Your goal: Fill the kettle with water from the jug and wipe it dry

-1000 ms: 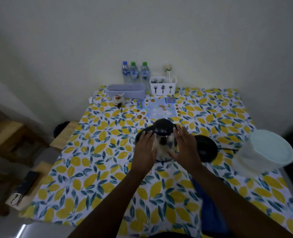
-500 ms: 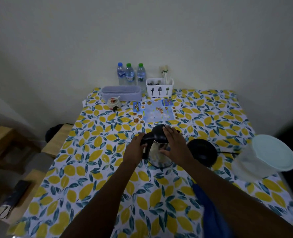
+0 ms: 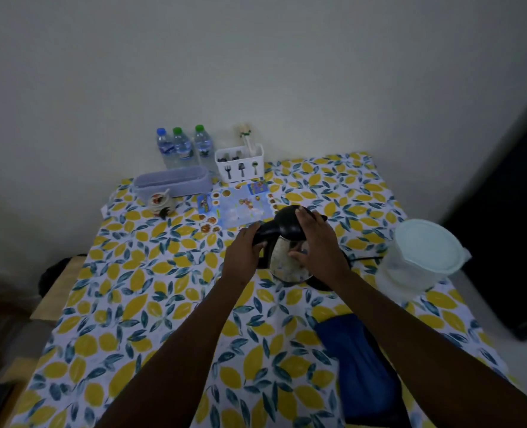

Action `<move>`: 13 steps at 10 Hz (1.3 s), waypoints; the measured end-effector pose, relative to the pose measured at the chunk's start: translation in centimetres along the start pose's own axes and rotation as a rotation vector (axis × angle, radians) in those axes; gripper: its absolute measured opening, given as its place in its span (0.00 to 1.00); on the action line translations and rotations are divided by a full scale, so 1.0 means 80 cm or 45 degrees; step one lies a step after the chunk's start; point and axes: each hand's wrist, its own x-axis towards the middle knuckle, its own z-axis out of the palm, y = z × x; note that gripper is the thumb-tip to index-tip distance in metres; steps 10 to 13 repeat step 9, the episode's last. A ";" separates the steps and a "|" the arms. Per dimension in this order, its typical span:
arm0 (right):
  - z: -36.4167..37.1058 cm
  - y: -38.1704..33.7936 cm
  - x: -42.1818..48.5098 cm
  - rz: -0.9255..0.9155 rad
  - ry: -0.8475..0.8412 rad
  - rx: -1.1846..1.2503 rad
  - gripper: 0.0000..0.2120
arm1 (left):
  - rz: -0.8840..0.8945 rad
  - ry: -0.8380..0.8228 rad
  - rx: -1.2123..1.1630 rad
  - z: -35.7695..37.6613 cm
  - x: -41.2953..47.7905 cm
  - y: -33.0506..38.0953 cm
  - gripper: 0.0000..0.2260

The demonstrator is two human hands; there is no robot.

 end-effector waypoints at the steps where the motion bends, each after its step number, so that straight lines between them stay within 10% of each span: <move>1: -0.027 0.034 -0.009 0.076 -0.011 -0.080 0.48 | 0.039 -0.086 -0.018 0.032 0.019 0.034 0.21; 13: -0.046 0.073 -0.003 0.034 0.072 -0.397 0.34 | 0.145 -0.226 0.343 0.042 0.043 0.064 0.27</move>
